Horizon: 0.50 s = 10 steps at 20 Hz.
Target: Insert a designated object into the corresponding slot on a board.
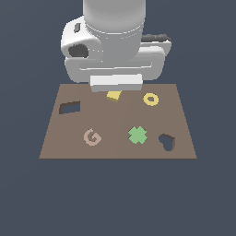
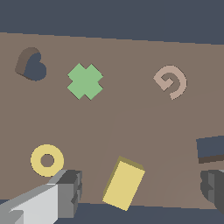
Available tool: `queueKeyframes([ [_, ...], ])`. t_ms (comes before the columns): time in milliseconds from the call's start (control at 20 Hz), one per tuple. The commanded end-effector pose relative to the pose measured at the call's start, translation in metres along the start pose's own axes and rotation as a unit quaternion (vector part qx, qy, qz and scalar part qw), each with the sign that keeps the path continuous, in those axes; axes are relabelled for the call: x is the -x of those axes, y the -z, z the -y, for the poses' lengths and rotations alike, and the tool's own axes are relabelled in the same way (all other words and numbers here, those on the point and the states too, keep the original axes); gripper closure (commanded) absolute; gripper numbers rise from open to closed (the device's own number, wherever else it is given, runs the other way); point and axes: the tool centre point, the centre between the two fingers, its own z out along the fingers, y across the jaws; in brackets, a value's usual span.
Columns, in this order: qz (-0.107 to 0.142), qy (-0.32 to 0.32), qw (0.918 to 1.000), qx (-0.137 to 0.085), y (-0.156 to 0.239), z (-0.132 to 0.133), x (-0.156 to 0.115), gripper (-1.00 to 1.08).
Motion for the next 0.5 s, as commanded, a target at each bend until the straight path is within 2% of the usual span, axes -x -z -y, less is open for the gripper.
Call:
queueKeyframes([
  [0,0.000,0.000,1.0000,0.000,0.000,0.000,0.000,-0.92],
  [450,-0.003,-0.027,0.9996,-0.001,-0.014,-0.002,0.011,-0.92],
])
